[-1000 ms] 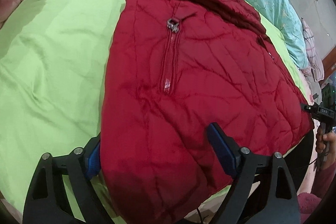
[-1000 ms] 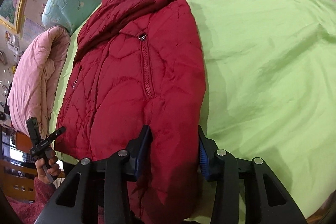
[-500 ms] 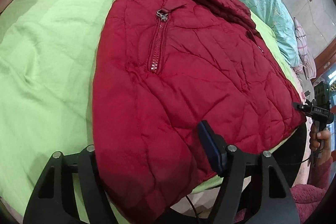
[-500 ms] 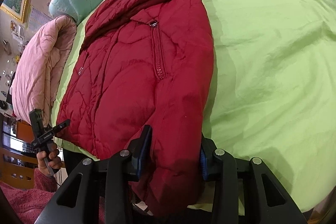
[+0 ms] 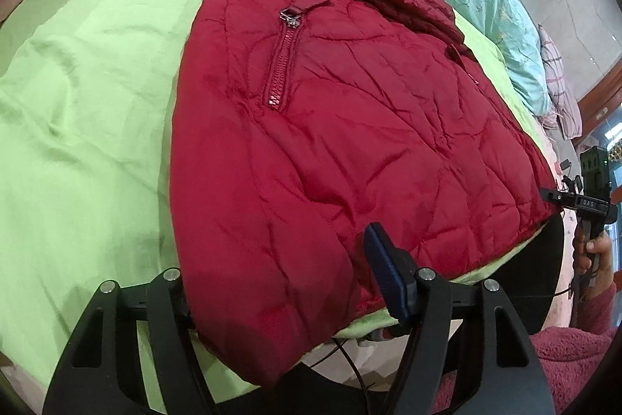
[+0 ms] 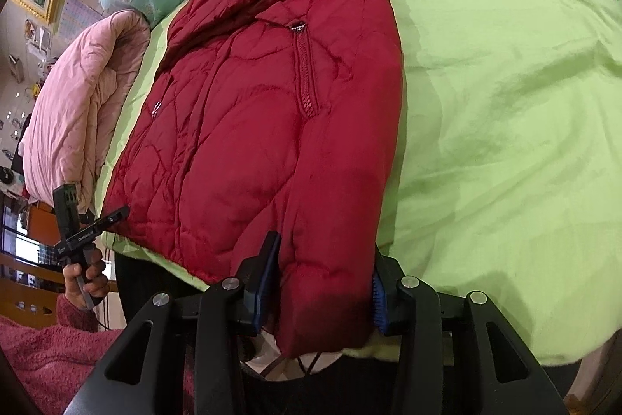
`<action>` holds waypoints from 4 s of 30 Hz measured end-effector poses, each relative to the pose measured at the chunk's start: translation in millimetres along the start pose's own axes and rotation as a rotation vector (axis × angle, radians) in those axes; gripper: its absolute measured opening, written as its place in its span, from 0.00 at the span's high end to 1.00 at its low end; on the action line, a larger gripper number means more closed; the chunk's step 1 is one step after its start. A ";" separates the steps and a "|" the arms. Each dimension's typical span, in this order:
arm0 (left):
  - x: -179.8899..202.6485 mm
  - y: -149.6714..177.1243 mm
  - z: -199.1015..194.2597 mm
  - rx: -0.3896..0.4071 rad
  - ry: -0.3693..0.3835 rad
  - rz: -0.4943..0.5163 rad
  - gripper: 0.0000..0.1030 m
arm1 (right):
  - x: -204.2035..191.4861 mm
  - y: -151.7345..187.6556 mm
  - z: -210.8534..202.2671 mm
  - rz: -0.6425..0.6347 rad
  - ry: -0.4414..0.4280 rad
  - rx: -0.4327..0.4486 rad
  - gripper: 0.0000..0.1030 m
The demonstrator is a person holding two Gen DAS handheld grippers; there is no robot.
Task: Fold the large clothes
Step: 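Grasp the red jacket's hem with both grippers, then lift the hem and fold it over toward the collar with both grippers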
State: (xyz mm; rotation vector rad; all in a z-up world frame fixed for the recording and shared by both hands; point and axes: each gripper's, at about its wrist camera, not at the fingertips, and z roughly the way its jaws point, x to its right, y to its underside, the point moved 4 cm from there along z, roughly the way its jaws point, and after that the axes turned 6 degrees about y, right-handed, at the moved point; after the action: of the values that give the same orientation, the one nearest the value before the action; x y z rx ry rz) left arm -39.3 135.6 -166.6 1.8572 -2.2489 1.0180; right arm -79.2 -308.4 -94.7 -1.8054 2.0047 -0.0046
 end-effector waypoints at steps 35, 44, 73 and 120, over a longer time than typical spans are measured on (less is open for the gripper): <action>53.4 -121.2 -74.0 0.401 -0.006 0.130 0.86 | -44.0 -97.2 -78.0 0.043 -0.226 0.432 0.84; 51.8 -171.3 -78.5 0.463 -0.020 0.130 0.86 | -38.9 -149.7 -88.8 0.066 -0.212 0.509 0.84; 21.6 -345.3 2.6 0.474 -0.137 0.048 0.86 | -12.3 -335.0 -22.1 0.194 -0.090 0.544 0.83; -42.5 -474.8 142.4 0.334 -0.199 -0.072 0.82 | 48.1 -452.2 129.2 0.365 -0.002 0.444 0.83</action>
State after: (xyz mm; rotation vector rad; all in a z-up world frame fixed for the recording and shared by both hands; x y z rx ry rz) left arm 446.9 70.5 -83.7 2.2455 -2.2027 1.3196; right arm 387.5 -383.9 -95.6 -1.1567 2.0988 -0.3103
